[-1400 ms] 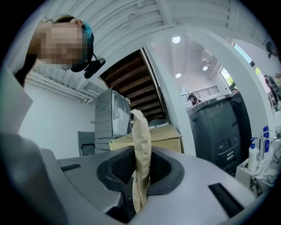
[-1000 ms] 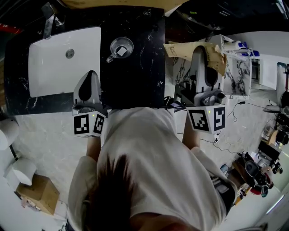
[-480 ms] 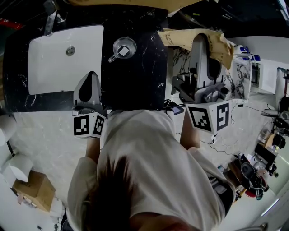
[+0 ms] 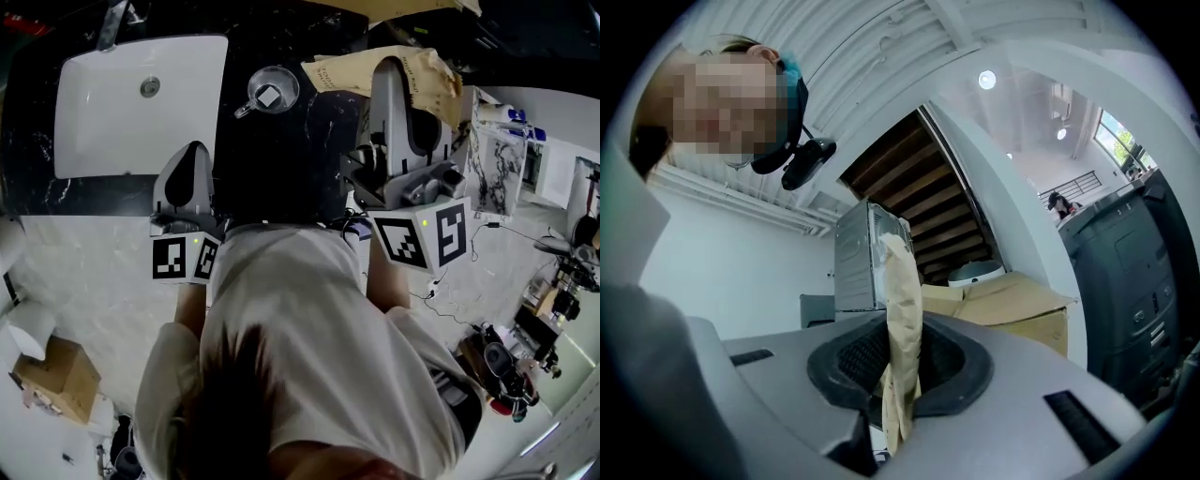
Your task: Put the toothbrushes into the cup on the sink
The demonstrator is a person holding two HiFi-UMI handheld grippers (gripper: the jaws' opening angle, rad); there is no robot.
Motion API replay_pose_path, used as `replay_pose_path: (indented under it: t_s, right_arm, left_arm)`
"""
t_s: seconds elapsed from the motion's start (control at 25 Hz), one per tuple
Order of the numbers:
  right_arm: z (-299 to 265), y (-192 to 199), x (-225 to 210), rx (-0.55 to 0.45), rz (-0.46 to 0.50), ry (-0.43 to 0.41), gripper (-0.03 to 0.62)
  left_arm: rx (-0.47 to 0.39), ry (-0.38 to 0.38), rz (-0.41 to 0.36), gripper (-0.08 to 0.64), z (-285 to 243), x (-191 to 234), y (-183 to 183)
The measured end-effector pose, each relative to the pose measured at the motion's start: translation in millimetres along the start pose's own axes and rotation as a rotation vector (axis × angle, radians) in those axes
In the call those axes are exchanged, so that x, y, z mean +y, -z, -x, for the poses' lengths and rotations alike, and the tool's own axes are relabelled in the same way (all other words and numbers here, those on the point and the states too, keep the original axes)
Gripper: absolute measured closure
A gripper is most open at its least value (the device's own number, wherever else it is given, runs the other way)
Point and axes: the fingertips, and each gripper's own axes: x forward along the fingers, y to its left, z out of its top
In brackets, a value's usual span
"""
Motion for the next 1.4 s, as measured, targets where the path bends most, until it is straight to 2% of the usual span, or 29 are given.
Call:
replay_pose_path:
  t_s: [0.6,1.4]
  right_arm:
    - [-24,77,26,0.15,-0.042,-0.075,0.541]
    - [-27,160,34,0.279,-0.003,-0.125,0.541]
  left_arm:
    - [0.01,-0.024,0.023,0.551,9,17,4]
    - [0.004,-0.014,0.018,0.551,11,22,1]
